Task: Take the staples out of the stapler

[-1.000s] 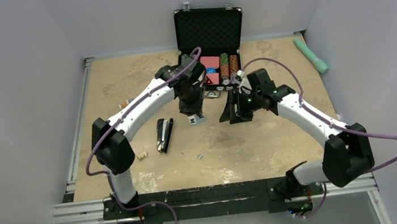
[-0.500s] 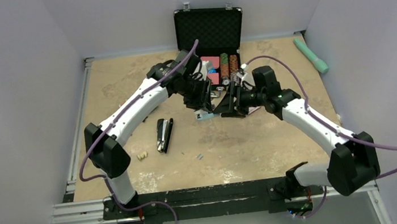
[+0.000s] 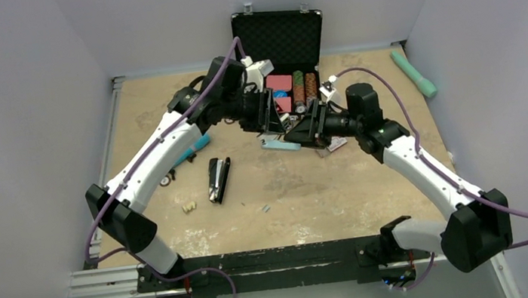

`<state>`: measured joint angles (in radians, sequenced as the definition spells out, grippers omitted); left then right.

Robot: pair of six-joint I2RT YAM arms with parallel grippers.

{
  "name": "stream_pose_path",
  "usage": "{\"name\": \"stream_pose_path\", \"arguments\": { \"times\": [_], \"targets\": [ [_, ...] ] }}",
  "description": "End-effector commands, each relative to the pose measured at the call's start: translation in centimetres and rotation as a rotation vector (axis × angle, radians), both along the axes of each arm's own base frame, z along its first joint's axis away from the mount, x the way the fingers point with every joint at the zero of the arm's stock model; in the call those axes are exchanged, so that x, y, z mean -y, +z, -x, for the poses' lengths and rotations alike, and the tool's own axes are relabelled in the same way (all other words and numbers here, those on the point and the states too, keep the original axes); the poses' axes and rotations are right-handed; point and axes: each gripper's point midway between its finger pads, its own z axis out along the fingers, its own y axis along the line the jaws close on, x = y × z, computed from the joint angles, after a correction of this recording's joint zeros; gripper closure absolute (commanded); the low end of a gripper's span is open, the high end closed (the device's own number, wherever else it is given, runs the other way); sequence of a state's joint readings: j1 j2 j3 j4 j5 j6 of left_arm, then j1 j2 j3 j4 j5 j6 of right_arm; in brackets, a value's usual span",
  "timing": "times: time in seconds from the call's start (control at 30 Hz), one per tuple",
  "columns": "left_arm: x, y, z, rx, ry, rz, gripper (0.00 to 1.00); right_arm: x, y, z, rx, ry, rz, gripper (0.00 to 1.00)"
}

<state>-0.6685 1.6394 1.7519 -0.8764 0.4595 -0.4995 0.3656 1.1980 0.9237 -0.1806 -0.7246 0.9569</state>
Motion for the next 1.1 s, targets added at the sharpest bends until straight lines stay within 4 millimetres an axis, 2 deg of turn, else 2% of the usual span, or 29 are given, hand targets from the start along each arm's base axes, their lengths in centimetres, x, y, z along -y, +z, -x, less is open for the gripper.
{"name": "stream_pose_path", "arguments": {
  "times": [0.0,0.3,0.63,0.83,1.07],
  "targets": [
    [1.7,5.3,0.0,0.062,-0.02,0.201,1.0,-0.4,2.8,0.9,0.056,0.024,-0.085,0.54],
    [1.8,7.4,-1.2,0.082,0.102,0.291,1.0,-2.1,5.6,2.4,0.045,0.013,-0.147,0.58],
    [1.7,9.6,-3.3,-0.015,0.311,0.482,1.0,-1.9,8.5,3.3,0.034,-0.047,-0.215,0.62],
    [1.5,8.8,-4.0,-0.105,0.409,0.57,1.0,-1.5,10.6,3.8,0.047,-0.074,-0.25,0.63],
    [0.9,8.1,-4.6,-0.148,0.492,0.611,1.0,-1.6,11.3,4.2,0.04,-0.081,-0.262,0.65]
  ]
}}
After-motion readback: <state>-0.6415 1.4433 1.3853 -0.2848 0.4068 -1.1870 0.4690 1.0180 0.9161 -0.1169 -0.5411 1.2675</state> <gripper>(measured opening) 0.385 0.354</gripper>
